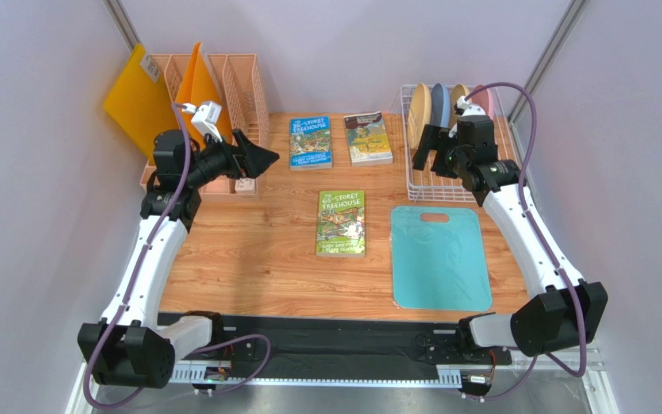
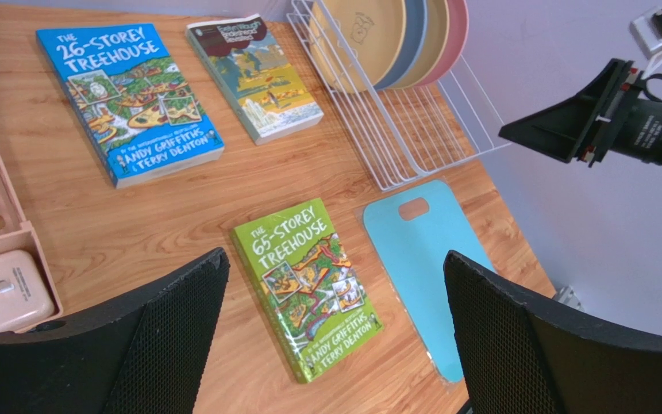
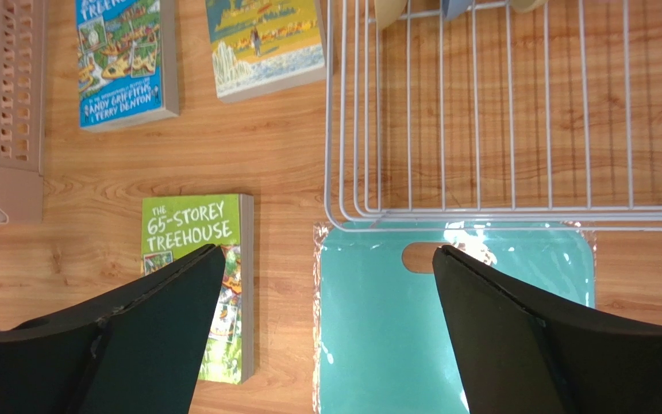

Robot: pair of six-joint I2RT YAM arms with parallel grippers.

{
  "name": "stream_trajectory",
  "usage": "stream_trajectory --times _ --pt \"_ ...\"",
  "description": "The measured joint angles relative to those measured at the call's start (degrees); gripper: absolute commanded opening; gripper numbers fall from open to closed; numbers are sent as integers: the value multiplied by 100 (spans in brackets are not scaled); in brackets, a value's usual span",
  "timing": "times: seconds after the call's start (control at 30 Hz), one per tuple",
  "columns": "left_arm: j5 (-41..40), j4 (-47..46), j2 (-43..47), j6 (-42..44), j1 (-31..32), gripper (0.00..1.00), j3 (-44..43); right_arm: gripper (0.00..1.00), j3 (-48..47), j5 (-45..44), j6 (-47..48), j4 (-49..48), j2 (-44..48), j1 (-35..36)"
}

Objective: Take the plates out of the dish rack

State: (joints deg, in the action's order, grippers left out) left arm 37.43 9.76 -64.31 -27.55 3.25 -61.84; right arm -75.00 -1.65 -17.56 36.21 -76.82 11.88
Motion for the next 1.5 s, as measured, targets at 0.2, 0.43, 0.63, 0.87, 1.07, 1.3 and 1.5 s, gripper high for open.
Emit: stream_trajectory --times 0.2,0.43,0.63,0.87,1.07,1.3,1.5 --pt "-157 -203 -131 -249 -72 97 87 100 -341 -68 240 -192 101 -9" --pt "-977 -332 -116 -146 -11 99 472 90 -2090 -450 546 -131 -1421 17" --pt "-2140 -343 306 258 520 99 710 78 -3158 -918 708 111 -2671 79" --pt "-3246 -341 -15 643 1108 99 710 67 -4391 -1668 1064 295 -3930 221" --pt "-3812 -321 -407 828 1342 99 710 64 -5101 -2253 1375 352 -4677 273" --pt "-3985 -321 -726 887 1410 99 710 53 -5519 -2756 1749 293 -5193 273" --pt "-3989 -334 -855 1023 1438 99 669 47 -5510 -3016 1939 96 -5427 302"
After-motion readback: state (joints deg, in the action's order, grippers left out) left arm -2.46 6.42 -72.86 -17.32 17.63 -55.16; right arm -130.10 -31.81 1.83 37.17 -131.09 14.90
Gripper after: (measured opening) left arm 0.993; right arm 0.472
